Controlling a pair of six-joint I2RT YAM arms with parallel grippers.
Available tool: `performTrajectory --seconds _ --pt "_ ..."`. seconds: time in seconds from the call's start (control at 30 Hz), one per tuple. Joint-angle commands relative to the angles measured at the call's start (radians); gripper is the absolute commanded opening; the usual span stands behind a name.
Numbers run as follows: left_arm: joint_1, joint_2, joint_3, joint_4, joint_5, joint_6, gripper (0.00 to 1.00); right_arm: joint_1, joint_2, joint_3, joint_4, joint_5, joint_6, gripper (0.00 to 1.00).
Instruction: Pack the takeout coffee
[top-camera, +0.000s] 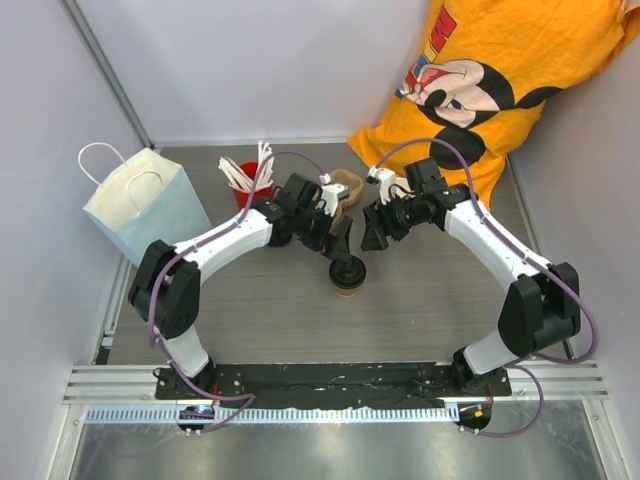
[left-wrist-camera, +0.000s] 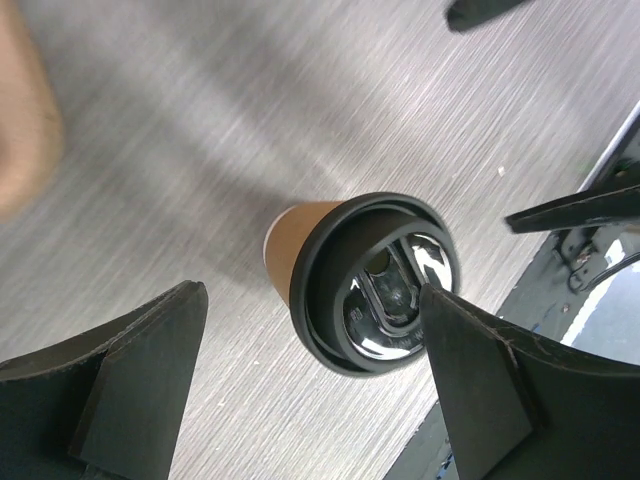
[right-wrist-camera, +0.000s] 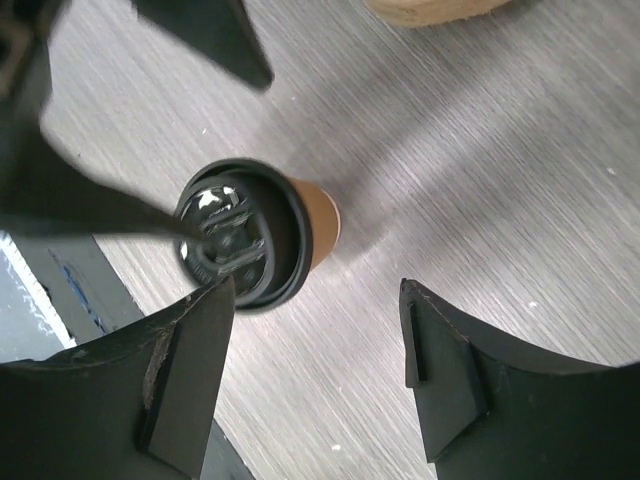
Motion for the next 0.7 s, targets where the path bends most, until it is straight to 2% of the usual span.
performTrajectory --seconds 0.0,0.1,0.33,0.47,0.53,0.67 --pt "0.043 -0.107 0.047 0.013 0.042 0.005 0.92 -0.008 -0.085 0.021 -0.088 -0.024 -0.093 0.72" --pt "0.069 -0.133 0.035 0.004 0.046 0.018 0.93 -0.008 -0.105 0.006 -0.145 -0.082 -0.140 0.70" --pt "0.113 -0.227 -0.077 -0.001 0.069 0.071 0.92 0.026 -0.132 -0.045 -0.094 0.010 -0.169 0.67" --pt "0.168 -0.293 -0.144 -0.010 0.086 0.103 0.92 0.043 -0.085 -0.011 -0.056 0.048 -0.157 0.63" --pt "0.196 -0.323 -0.175 -0.024 0.082 0.122 0.92 0.046 -0.067 0.025 -0.077 0.019 -0.163 0.59" --pt "0.274 -0.365 -0.223 -0.041 0.075 0.143 0.91 0.097 -0.076 0.038 -0.204 -0.062 -0.316 0.58"
